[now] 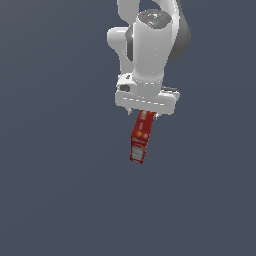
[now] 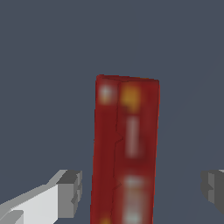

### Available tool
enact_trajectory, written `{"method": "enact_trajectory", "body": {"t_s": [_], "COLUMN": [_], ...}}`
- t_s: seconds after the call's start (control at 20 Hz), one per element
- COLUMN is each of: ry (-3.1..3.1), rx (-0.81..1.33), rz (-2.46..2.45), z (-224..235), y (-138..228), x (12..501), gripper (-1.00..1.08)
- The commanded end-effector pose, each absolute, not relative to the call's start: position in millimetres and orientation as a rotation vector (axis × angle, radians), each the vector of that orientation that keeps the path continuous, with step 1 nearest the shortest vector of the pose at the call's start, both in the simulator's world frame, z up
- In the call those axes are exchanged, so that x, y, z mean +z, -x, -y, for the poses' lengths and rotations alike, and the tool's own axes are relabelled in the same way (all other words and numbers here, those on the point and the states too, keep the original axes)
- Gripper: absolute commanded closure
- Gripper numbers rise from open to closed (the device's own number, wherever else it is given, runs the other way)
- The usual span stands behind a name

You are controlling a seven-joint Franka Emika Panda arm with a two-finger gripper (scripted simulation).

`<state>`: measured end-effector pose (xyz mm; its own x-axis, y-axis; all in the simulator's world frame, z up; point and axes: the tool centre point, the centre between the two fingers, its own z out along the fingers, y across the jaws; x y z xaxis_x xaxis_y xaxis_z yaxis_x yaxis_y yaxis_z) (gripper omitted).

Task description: Pick up the object and move it to a goal position.

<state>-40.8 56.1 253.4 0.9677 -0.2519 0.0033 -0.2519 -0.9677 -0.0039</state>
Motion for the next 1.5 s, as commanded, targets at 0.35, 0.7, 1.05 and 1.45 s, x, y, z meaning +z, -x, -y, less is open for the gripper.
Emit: {"method": "enact_trajectory", "body": {"t_s": [0.35,0.7,1.05,1.45], "ry": [3.108,3.108,3.108,3.108], "rx": [0.0,0.0,0.0,0.0], "rz": [-0.455,-0.457,-0.46,-0.46], "z": [-61.5,-61.5,-61.7,-62.0], "y": [39.3,39.7,40.2,39.2], "x": [242.8,227.1,196.9,192.1], "gripper": [-0.92,-0.92,-0.92,1.08]}}
